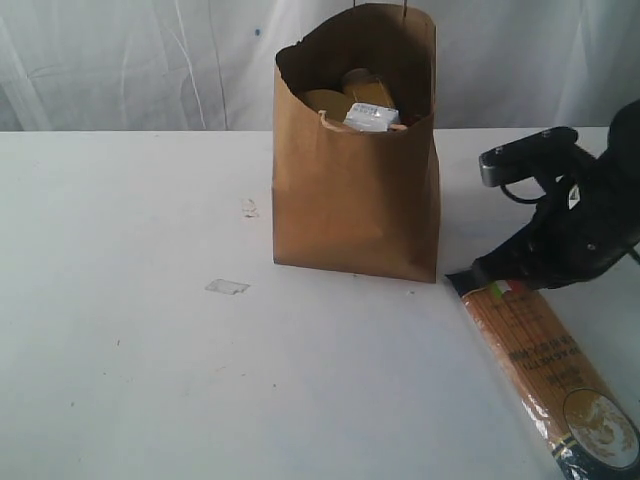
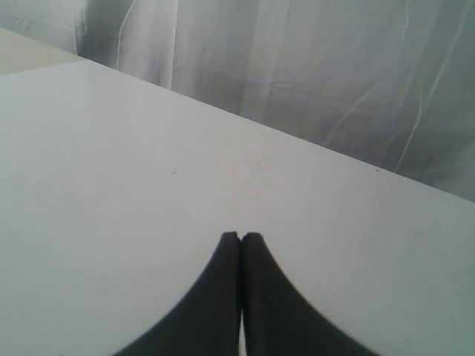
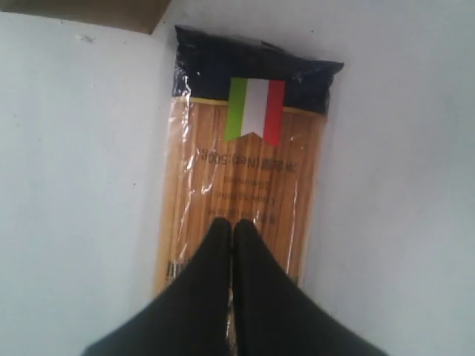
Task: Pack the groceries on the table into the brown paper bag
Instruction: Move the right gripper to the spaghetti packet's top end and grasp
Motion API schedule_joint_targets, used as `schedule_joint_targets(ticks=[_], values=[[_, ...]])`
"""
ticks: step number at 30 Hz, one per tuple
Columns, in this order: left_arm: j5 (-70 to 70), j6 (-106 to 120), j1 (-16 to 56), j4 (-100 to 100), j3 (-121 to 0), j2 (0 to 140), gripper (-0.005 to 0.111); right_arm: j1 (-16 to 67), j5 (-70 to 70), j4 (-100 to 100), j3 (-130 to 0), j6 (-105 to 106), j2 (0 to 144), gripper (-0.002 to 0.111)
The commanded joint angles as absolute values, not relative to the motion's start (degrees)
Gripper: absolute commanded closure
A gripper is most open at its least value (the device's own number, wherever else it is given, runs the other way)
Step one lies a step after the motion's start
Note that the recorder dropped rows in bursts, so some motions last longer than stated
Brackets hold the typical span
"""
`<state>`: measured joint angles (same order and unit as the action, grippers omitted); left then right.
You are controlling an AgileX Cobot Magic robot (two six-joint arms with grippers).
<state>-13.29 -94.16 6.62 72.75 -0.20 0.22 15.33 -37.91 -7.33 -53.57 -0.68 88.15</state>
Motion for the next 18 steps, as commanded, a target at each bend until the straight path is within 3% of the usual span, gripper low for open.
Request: schedule_joint_targets(ticks=[1, 5, 8, 18], values=[[-13.2, -94.3, 6.5, 73.2, 0.0, 0.0, 0.107, 15.3, -39.7, -7.6, -53.6, 0.0, 91.6, 0.088], [-13.2, -94.3, 6.5, 73.2, 0.0, 0.0, 0.107, 15.3, -39.4, -7.6, -53.6, 0.0, 94.0, 0.041], [-13.2, -94.3, 6.5, 73.2, 0.0, 0.0, 0.107, 15.3, -39.4, -7.6, -53.6, 0.0, 94.7, 0.022], [-13.2, -94.0, 6.5, 73.2, 0.0, 0.0, 0.107, 15.2, -31.0, -9.3, -52.2, -5.5, 95.7, 0.020]])
